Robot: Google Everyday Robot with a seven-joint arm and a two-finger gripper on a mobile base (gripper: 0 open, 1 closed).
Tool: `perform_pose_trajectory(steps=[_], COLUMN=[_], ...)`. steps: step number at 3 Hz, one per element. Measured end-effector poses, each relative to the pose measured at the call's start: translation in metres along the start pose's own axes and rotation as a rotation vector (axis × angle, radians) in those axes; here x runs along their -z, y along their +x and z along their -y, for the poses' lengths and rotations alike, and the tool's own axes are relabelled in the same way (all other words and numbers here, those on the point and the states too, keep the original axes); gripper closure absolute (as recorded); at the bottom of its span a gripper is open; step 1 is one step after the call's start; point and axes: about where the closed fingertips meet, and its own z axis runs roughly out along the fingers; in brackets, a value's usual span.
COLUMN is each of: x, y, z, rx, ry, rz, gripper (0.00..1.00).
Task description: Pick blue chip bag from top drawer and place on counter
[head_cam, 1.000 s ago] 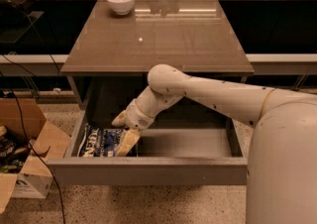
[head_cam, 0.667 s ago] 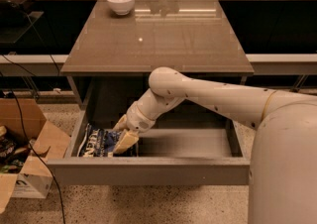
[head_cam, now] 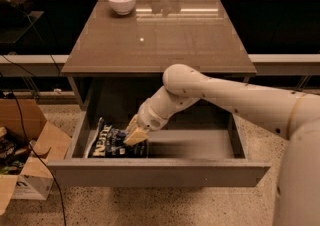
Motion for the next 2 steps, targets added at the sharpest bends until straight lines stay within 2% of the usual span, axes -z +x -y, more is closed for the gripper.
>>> perform_pose_trajectory(steps=[1,2], x=[0.039,0.099], y=[-0.003,-0.009], z=[-0.001,-0.007], rx=[-0.023,-0.036], ry=[0.064,0.169], rz=[-0.015,-0.033], gripper=[1.0,1.0])
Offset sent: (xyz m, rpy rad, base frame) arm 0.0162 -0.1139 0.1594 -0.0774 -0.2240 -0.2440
